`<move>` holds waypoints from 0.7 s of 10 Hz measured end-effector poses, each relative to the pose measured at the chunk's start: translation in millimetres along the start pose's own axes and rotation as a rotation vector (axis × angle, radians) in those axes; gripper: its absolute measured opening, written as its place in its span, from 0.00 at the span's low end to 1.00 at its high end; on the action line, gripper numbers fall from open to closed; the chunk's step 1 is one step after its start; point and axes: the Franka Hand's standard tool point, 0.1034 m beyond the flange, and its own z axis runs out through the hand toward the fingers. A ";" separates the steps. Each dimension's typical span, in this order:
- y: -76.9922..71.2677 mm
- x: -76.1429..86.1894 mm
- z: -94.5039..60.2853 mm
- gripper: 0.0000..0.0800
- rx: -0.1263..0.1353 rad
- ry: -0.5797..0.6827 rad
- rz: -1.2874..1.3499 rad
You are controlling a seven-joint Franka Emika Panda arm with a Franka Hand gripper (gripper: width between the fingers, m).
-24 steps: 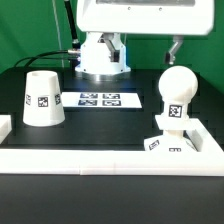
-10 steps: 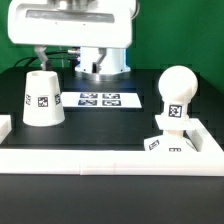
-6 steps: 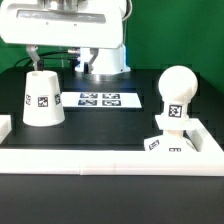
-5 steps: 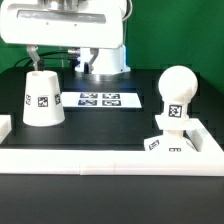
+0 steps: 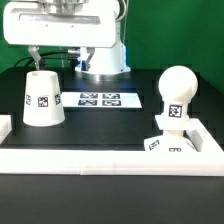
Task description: Assemble lamp
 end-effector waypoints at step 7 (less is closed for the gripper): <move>2.5 -31.4 20.9 0.87 -0.005 -0.010 -0.017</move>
Offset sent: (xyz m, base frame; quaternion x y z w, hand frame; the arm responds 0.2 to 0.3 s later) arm -0.0249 -0.0003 -0.0093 -0.0047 0.0122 -0.0041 0.9999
